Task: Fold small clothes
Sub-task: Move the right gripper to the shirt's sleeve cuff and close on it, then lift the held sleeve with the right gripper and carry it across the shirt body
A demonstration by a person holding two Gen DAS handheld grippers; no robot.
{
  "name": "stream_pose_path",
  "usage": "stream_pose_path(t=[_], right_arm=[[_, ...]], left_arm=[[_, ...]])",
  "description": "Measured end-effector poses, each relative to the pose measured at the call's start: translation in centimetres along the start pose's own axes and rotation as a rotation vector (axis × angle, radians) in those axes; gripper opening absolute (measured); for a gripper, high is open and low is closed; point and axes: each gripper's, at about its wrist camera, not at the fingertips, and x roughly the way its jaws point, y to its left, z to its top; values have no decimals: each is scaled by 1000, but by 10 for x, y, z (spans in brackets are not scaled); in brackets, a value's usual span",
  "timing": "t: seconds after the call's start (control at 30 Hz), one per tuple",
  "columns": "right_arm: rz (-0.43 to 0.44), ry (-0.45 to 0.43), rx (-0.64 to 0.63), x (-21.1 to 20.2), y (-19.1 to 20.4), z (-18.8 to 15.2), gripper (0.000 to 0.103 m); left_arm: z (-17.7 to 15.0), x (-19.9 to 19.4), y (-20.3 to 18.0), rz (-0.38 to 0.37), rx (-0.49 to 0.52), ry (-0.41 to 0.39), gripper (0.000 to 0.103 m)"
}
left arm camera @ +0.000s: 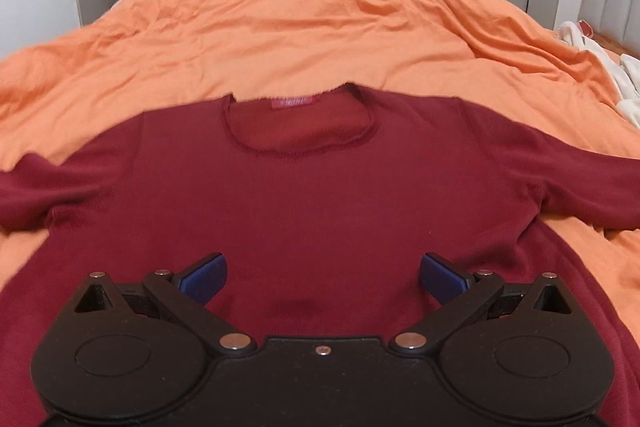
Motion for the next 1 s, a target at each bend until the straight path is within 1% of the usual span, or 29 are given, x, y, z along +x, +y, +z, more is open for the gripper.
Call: stream_pose_path(t=[0.03, 0.07, 0.1, 0.17, 0.2, 0.33, 0.43, 0.5, 0.53, 0.57, 0.6, 0.63, 0.67, 0.7, 0.77, 0.83, 0.9, 1.0], right_arm=[[-5, -5, -10, 3, 5, 4, 17], [-2, -11, -19, 6, 11, 8, 9], [-1, -17, -33, 8, 17, 12, 8], [0, -34, -66, 10, 32, 20, 6], [14, -53, -86, 7, 41, 25, 6], [99, -130, -197, -2, 89, 34, 6], [181, -102, -299, 4, 127, 31, 7], [199, -65, -364, 12, 145, 22, 13], [213, -50, -380, 14, 149, 17, 22], [227, -39, -385, 15, 150, 13, 38], [239, -31, -378, 15, 148, 9, 48], [253, -26, -361, 13, 144, 7, 64], [271, -25, -342, 11, 137, 7, 71], [285, -28, -329, 8, 131, 7, 72], [302, -33, -319, 2, 120, 10, 78], [295, -38, -315, 0, 112, 13, 79], [277, -27, -308, 5, 107, 14, 77], [293, -5, -333, 16, 114, 8, 67]], left_arm=[[-1, 2, 1, -2, -8, 8, 103], [-2, 3, 3, -4, -15, 12, 103], [-2, 4, 4, -7, -20, 13, 103], [-3, 4, 5, -12, -26, 13, 103], [-3, 5, 5, -12, -26, 13, 103], [-5, 8, 3, -7, -14, 20, 103], [-6, 8, 3, -6, -12, 19, 103], [-6, 8, 3, -7, -15, 20, 103], [-6, 8, 3, -7, -14, 21, 103], [-7, 8, 2, -8, -16, 22, 103], [-7, 9, 2, -9, -17, 23, 103], [-7, 9, 1, -10, -18, 24, 103], [-7, 10, 1, -11, -17, 25, 103], [-7, 11, 1, -11, -16, 27, 103], [-7, 12, 1, -11, -14, 29, 103], [-8, 14, 0, -8, -10, 31, 103], [-8, 14, 0, -7, -7, 29, 103], [-7, 14, 0, -9, -10, 30, 103]])
